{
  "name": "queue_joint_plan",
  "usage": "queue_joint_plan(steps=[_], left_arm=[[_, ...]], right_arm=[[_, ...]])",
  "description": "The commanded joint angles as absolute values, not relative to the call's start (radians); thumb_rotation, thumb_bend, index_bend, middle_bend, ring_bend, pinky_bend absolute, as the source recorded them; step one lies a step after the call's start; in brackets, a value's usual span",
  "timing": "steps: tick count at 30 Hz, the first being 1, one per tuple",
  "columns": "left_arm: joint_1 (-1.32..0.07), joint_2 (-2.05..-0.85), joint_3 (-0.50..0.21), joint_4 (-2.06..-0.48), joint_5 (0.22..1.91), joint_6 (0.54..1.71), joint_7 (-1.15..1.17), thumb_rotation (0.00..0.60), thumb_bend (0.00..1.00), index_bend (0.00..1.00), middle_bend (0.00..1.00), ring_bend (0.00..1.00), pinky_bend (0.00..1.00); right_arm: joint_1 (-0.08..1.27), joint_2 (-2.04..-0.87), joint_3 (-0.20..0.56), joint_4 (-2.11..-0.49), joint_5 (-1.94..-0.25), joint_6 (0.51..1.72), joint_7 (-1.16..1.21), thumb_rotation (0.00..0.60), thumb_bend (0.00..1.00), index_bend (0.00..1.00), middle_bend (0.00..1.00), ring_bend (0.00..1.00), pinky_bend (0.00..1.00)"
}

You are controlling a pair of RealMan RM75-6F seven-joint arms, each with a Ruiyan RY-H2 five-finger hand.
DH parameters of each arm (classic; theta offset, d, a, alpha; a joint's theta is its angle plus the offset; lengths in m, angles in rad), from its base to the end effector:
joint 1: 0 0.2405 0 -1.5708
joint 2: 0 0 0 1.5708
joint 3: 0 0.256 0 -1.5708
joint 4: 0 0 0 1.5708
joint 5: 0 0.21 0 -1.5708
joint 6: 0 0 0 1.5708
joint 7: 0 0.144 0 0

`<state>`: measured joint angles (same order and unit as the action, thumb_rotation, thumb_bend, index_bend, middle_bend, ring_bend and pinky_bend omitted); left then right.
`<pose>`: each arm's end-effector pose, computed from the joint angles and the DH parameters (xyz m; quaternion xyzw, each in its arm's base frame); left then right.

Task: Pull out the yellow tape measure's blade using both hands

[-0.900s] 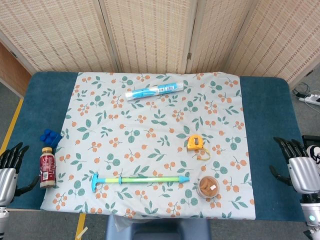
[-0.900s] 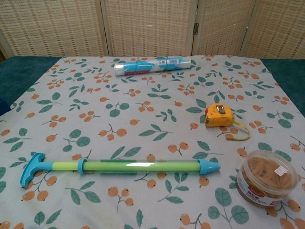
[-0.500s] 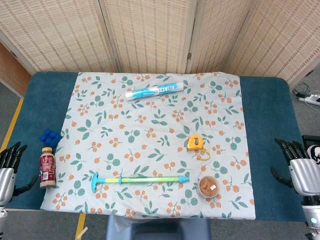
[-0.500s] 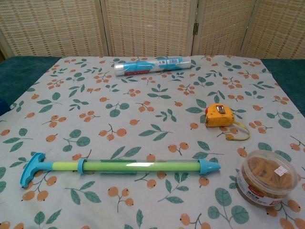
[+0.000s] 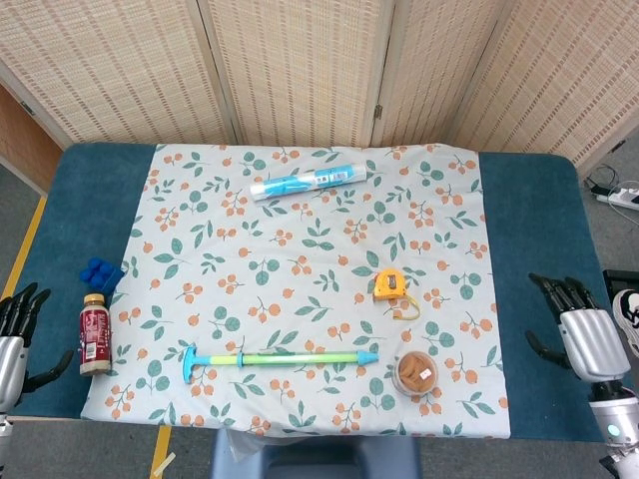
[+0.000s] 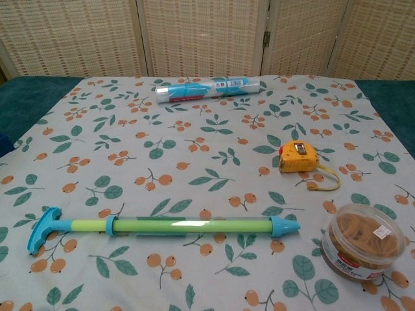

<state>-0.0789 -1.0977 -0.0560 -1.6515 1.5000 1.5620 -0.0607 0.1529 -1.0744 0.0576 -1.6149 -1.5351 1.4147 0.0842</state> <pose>-0.3011 0.1795 0.1733 -0.5618 -0.3874 -0.4361 0.5867 -0.2997 -0.2033 0.1632 0.6203 -0.3904 0.4073 0.5449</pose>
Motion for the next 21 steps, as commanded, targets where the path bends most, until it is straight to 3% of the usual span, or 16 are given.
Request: queue_joint_plan(steps=[1, 13, 21], left_arm=[[-0.077, -1.097, -0.055, -1.653, 1.502, 1.563, -0.062, 0.600, 0.31, 0.10, 0.05, 0.02, 0.00], [-0.058, -1.084, -0.052, -1.671, 1.501, 1.574, -0.058, 0.600, 0.31, 0.10, 0.04, 0.02, 0.00], [-0.053, -1.083, -0.054, -1.678, 1.495, 1.571, -0.047, 0.600, 0.31, 0.10, 0.04, 0.02, 0.00]], right_arm=[[0.223, -1.086, 0.080, -1.650, -1.508, 1.314, 0.010, 0.600, 0.36, 0.12, 0.20, 0.17, 0.10], [0.509, -1.293, 0.186, -1.574, -1.242, 0.933, -0.257, 0.600, 0.36, 0.04, 0.12, 0.12, 0.09], [0.636, -1.456, 0.198, -1.424, -1.137, 0.842, -0.384, 0.600, 0.36, 0.04, 0.14, 0.12, 0.06]])
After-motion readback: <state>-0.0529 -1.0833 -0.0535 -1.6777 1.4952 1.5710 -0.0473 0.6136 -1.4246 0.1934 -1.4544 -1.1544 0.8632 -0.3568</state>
